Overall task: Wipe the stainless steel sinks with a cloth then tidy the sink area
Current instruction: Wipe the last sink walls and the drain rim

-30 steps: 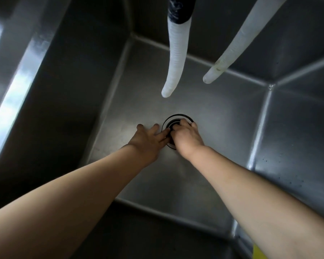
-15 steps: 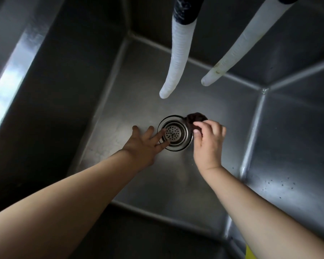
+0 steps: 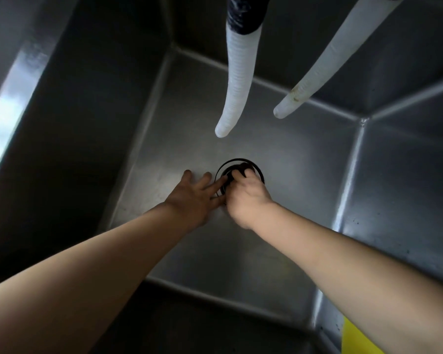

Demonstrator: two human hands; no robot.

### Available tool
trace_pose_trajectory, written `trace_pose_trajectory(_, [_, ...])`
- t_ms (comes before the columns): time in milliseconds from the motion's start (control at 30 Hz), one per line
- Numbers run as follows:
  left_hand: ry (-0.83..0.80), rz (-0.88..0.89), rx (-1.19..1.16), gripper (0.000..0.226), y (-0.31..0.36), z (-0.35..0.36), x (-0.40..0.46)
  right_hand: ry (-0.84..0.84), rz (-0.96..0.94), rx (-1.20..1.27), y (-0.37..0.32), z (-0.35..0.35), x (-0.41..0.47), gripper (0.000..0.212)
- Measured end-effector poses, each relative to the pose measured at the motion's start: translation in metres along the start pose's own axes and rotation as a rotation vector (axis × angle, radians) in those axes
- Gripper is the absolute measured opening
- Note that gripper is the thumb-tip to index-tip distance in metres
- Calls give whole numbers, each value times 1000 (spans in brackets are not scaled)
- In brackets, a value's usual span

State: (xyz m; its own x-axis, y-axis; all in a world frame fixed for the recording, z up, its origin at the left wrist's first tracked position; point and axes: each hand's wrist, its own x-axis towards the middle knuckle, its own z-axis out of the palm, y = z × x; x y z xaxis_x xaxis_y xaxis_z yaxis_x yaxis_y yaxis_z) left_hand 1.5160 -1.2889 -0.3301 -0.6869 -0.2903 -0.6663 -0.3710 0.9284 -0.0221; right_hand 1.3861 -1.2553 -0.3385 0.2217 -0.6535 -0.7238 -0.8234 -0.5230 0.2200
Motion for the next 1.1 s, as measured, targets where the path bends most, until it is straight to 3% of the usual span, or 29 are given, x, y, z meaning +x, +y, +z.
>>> trace_pose_trajectory(100, [11, 5, -1, 60, -2, 2, 1, -30, 3, 29, -1, -5, 5, 39])
trace_pose_trajectory(300, [15, 12, -27, 65, -4, 9, 2, 68, 15, 246, 7, 4, 8, 39])
trace_pose_trajectory(533, [23, 43, -5, 68, -5, 10, 1, 364, 94, 706, 7, 36, -7, 25])
trace_pose_trajectory(700, [37, 55, 14, 70, -5, 11, 1, 672, 367, 1336, -2, 46, -20, 37])
trace_pose_trajectory(867, [54, 56, 54, 69, -4, 14, 0, 794, 734, 2086, 26, 41, -39, 48])
trace_pose_trajectory(1000, [55, 51, 43, 72, -3, 13, -1, 948, 1000, 1976, 63, 41, -63, 48])
trace_pose_trajectory(1100, [37, 48, 35, 72, -2, 10, -2, 921, 954, 1864, 58, 31, -65, 50])
